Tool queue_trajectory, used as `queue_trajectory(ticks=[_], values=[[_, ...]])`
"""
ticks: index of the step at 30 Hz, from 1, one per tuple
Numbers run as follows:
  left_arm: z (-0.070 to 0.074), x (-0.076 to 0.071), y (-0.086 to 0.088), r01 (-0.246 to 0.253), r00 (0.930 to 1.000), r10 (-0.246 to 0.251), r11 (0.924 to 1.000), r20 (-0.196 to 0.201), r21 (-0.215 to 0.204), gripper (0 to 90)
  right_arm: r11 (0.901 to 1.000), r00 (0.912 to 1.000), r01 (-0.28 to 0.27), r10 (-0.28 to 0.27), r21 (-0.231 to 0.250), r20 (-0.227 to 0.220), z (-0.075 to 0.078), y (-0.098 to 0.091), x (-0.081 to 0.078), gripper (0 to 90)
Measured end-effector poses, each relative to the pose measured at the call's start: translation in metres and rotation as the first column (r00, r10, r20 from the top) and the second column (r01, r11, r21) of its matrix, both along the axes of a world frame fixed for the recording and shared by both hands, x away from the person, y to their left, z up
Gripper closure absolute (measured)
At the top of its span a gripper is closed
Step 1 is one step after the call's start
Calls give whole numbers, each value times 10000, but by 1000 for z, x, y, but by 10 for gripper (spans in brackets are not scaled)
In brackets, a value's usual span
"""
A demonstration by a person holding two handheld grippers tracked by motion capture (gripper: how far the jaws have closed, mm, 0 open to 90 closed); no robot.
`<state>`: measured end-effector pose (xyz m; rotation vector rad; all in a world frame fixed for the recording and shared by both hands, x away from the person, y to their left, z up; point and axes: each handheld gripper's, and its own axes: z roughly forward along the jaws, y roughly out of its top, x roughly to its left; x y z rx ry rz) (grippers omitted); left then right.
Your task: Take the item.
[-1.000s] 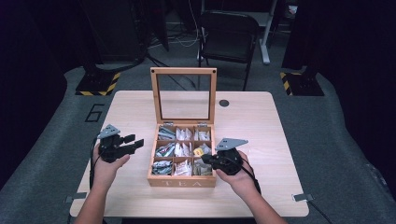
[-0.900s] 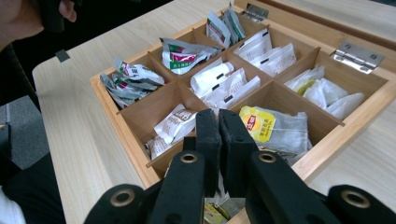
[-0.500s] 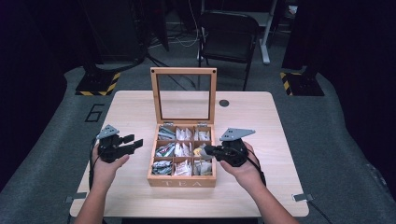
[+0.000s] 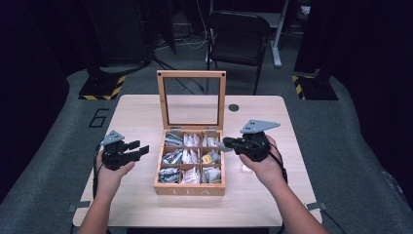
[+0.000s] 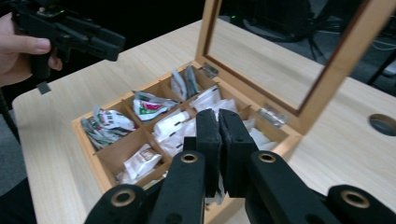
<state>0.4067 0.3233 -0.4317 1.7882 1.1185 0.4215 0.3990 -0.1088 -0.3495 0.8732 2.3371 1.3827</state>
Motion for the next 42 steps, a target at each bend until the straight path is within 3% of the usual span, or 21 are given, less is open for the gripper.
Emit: queue_trajectory(ticks=[8,25,32,42], values=[[0,0,1,-12,10000,12,10000,-37,-20,476,9977,9977,666,-665,-116,125,7,-26,2,874],[-2,1,2,-88,9999,88,10000,-92,-28,476,9840,9841,1774,-1775,-167,-56,-3,-71,-1,873],[-3,1,2,-100,9999,100,9999,-107,-19,476,9799,9801,1969,-1976,-336,-191,-12,-77,-2,873],[-3,0,3,-135,9998,135,9999,-109,-31,476,9749,9755,2069,-2120,-821,-590,-38,-75,2,872]])
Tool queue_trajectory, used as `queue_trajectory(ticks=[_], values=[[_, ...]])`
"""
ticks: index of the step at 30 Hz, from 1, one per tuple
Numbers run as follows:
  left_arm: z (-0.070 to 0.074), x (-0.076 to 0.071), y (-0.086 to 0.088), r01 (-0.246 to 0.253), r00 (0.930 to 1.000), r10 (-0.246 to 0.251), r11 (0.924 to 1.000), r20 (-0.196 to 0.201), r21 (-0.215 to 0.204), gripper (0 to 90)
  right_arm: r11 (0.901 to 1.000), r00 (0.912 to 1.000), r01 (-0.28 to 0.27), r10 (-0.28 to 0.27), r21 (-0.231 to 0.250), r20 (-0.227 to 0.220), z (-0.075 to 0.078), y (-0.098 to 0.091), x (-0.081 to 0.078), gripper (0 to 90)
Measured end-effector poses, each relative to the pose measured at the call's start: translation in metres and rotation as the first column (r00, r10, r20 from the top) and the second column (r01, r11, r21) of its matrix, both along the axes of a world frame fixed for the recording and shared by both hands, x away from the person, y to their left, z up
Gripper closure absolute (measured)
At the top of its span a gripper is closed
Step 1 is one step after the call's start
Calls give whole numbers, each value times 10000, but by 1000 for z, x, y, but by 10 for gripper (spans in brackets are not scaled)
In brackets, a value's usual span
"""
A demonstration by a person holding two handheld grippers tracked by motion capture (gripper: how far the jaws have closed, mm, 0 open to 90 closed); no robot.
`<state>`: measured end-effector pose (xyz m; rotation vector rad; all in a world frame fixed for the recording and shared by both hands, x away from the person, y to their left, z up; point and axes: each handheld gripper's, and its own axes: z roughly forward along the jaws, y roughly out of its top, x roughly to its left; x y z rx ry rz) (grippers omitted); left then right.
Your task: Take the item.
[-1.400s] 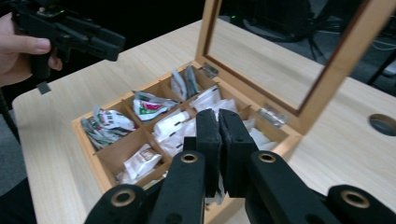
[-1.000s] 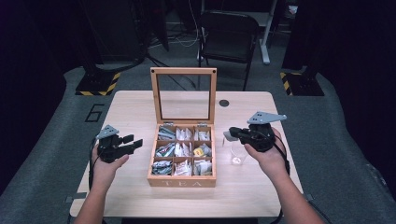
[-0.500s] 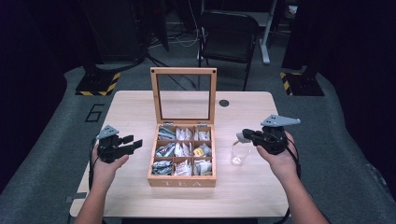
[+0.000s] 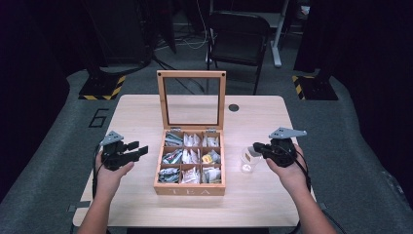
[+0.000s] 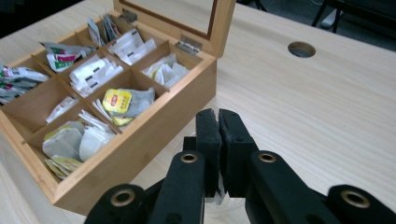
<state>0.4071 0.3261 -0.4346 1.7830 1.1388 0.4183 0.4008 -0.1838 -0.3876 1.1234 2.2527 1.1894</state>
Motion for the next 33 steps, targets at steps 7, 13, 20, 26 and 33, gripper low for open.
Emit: queue_trajectory(ticks=[7,13,20,26,33], values=[[0,0,1,-16,10000,16,10000,14,2,476,9999,9995,16,-21,-155,-304,-13,2,4,872],[0,0,1,-37,10000,37,10000,17,-6,476,9999,9986,88,-95,-138,-517,-22,3,8,871],[0,0,1,-19,10000,19,10000,14,26,476,9997,9974,98,-114,-214,-717,-32,5,11,862],[0,0,1,-31,10000,31,10000,19,14,476,9996,9967,106,-127,-276,-798,-36,6,13,822],[0,0,1,-51,10000,51,10000,11,0,474,9996,9975,117,-134,-258,-690,-32,8,13,749]])
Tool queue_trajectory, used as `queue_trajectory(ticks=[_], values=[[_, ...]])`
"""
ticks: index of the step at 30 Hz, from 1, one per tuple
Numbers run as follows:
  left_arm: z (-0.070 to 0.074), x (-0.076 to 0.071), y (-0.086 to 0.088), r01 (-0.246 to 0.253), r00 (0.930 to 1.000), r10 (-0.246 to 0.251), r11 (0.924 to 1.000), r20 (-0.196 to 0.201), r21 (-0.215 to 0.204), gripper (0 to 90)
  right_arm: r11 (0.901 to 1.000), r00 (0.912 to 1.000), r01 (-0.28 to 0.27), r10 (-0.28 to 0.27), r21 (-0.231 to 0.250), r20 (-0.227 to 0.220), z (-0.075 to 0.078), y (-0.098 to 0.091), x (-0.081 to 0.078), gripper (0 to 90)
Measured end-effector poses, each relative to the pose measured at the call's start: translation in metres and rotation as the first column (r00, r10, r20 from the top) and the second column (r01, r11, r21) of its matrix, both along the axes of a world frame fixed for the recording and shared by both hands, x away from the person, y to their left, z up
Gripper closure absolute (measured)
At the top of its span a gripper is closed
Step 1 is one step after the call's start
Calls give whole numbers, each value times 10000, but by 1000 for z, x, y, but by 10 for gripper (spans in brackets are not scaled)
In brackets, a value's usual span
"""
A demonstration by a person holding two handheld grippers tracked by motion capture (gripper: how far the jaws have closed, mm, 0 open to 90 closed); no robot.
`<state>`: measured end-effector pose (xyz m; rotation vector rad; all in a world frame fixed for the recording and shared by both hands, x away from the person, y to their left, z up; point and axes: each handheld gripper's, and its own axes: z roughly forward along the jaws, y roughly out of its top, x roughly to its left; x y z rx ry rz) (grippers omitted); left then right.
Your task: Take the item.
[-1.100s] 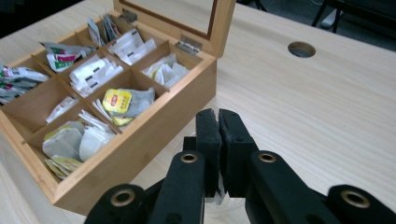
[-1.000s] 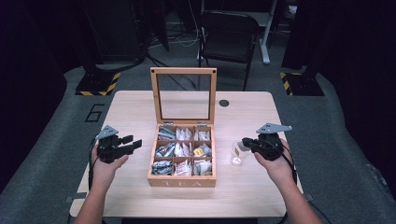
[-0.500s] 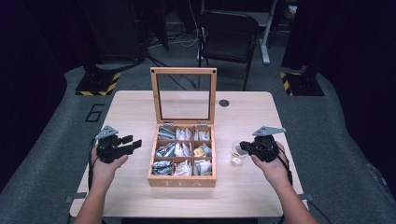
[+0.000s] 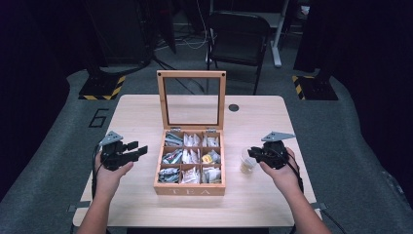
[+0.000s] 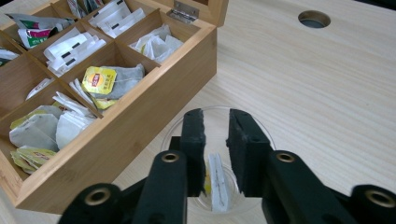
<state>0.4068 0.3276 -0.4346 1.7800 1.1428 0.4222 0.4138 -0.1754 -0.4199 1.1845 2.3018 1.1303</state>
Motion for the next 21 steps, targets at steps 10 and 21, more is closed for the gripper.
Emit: queue_trajectory(ticks=[10,21], values=[[0,0,1,-10,10000,10,10000,-6,7,463,9996,9988,-254,249,119,425,25,7,9,618],[1,0,4,-156,9998,157,9999,84,-75,451,9994,9962,-327,321,64,807,58,26,41,554]])
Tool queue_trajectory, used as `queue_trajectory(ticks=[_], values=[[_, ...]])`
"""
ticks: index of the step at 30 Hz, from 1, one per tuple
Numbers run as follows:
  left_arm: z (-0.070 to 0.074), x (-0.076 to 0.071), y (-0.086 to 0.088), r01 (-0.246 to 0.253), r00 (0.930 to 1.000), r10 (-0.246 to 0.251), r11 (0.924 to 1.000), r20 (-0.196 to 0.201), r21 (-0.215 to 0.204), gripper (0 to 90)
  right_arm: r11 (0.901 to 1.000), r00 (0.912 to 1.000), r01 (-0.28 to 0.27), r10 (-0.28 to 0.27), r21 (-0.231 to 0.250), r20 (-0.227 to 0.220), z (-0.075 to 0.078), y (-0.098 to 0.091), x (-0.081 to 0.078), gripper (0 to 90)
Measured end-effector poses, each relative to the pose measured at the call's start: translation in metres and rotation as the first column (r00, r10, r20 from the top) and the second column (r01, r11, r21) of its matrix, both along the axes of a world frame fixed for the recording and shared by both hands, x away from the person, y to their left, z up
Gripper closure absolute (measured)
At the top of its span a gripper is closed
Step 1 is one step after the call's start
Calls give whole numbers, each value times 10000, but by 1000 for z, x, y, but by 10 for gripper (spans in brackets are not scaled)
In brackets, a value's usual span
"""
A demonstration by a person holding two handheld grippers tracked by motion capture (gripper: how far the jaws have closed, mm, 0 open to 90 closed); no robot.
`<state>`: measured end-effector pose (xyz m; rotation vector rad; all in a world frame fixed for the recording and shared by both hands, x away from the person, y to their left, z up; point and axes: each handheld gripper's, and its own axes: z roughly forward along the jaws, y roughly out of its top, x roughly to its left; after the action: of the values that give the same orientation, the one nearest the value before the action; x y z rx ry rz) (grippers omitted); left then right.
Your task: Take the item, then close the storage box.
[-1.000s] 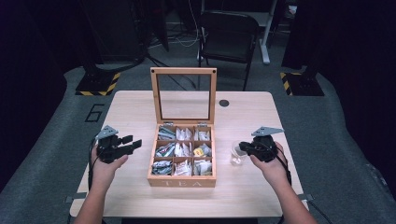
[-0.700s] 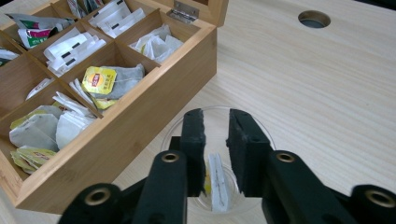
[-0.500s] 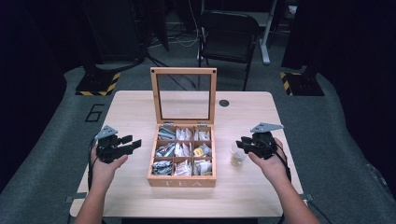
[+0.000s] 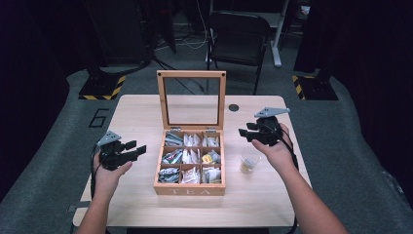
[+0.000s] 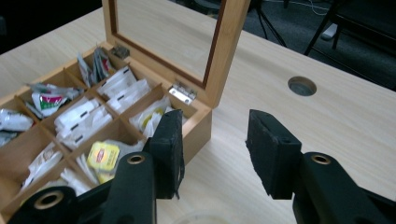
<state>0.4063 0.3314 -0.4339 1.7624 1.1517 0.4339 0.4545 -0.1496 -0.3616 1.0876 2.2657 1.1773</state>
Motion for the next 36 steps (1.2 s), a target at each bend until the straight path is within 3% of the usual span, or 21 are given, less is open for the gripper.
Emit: queue_trajectory(ticks=[11,19,26,36], values=[[0,0,1,-9,10000,9,10000,-21,-45,451,9996,9996,281,-281,58,-53,21,17,36,541],[-1,3,1,35,10000,-35,10000,-60,-43,452,9996,9995,298,-298,16,-123,23,35,59,529],[-2,4,0,73,9999,-73,9999,-83,-84,451,9990,9994,330,-327,310,-89,17,49,81,510],[-3,4,-2,159,9998,-159,9999,-122,-13,448,9995,9997,229,-227,229,-84,-4,49,107,498]])
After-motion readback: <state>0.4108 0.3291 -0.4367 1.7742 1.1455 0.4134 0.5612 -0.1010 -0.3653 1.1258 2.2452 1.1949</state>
